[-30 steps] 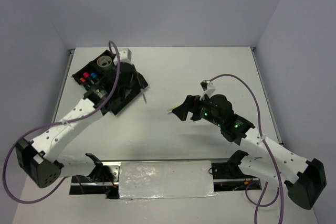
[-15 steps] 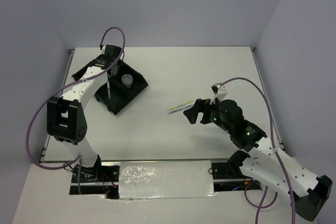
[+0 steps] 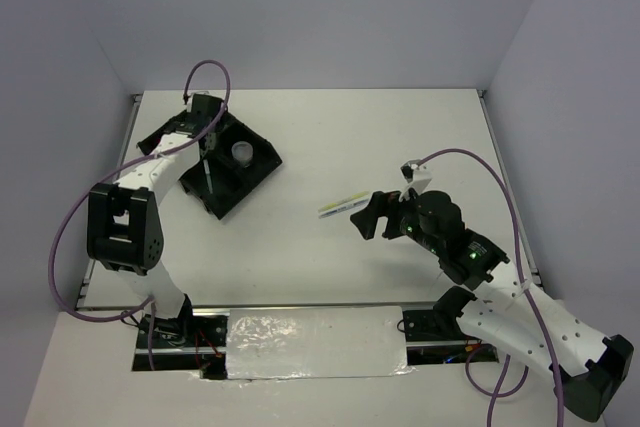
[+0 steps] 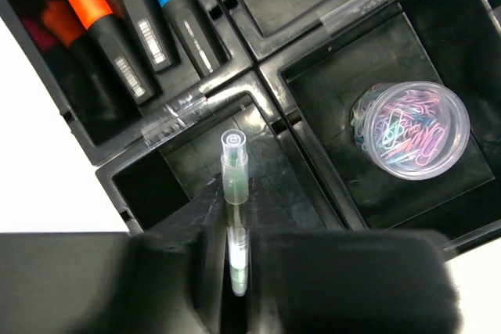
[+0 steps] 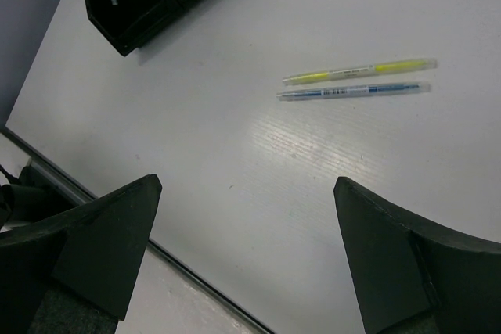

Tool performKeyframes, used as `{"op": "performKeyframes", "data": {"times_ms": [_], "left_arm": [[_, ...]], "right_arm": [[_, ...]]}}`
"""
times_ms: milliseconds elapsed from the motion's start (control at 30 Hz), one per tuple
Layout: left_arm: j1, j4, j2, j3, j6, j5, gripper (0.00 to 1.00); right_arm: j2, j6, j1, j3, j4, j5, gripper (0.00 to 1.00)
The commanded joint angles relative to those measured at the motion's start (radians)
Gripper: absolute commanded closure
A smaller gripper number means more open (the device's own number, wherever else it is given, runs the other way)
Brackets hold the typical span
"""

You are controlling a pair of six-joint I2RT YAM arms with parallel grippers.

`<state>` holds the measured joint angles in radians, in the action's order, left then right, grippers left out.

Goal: Sort the stationery into containers
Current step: Place the pen in the storage box, then pick up the pen from the center of the board.

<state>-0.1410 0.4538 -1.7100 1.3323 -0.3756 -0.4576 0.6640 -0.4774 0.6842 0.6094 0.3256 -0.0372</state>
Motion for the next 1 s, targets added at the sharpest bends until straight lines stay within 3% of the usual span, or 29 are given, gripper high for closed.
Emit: {"op": "performKeyframes", "data": {"times_ms": [0, 67, 100, 167, 200, 300, 433, 467, 567, 667, 700, 733, 800, 967], "left_arm": [[-0.002, -0.026, 0.019, -0.028, -0.052, 0.008, 0.72], [-0.002, -0.024, 0.032, -0.041, -0.057, 0.013, 0.64], [0.000, -0.008, 0.041, -0.039, -0.069, 0.010, 0.54], [0.000, 0.003, 0.052, -0.047, -0.083, 0.001, 0.44], [0.000, 0.011, 0.067, -0.050, -0.089, 0.002, 0.33], [0.000, 0.048, 0.117, -0.041, -0.112, 0.000, 0.16], [-0.003, 0.104, 0.225, -0.018, -0.098, 0.082, 0.09], [-0.005, 0.123, 0.272, -0.013, -0.091, 0.135, 0.02], [-0.032, 0.177, 0.382, -0.034, -0.053, 0.209, 0.01], [-0.072, 0.186, 0.513, -0.138, -0.031, 0.267, 0.01], [-0.080, 0.180, 0.542, -0.165, -0.028, 0.286, 0.01], [-0.083, 0.169, 0.599, -0.186, -0.020, 0.304, 0.01], [-0.088, 0.161, 0.653, -0.251, -0.022, 0.327, 0.01], [-0.094, 0.102, 0.815, -0.424, -0.025, 0.314, 0.01]], "right_arm": [[0.005, 0.007, -0.006, 0.006, -0.020, 0.013, 0.00], [0.022, 0.005, -0.005, 0.015, -0.028, 0.028, 0.00], [0.028, 0.003, -0.005, 0.013, -0.034, 0.031, 0.00], [0.054, 0.000, -0.005, 0.016, -0.049, 0.033, 0.00], [0.066, -0.001, -0.006, 0.018, -0.054, 0.033, 0.00], [0.136, -0.010, -0.005, 0.042, -0.057, 0.020, 0.00], [0.287, -0.088, -0.003, 0.096, -0.013, -0.111, 0.00], [0.322, -0.117, -0.006, 0.116, 0.004, -0.153, 0.00], [0.446, -0.216, -0.006, 0.184, 0.044, -0.276, 0.01], [0.526, -0.317, -0.005, 0.220, 0.043, -0.345, 0.11], [0.564, -0.341, -0.005, 0.233, 0.055, -0.383, 0.16], [0.584, -0.368, -0.005, 0.245, 0.076, -0.410, 0.33], [0.647, -0.460, -0.005, 0.291, 0.133, -0.464, 0.43], [0.792, -0.569, -0.006, 0.403, 0.216, -0.480, 0.40]]}}
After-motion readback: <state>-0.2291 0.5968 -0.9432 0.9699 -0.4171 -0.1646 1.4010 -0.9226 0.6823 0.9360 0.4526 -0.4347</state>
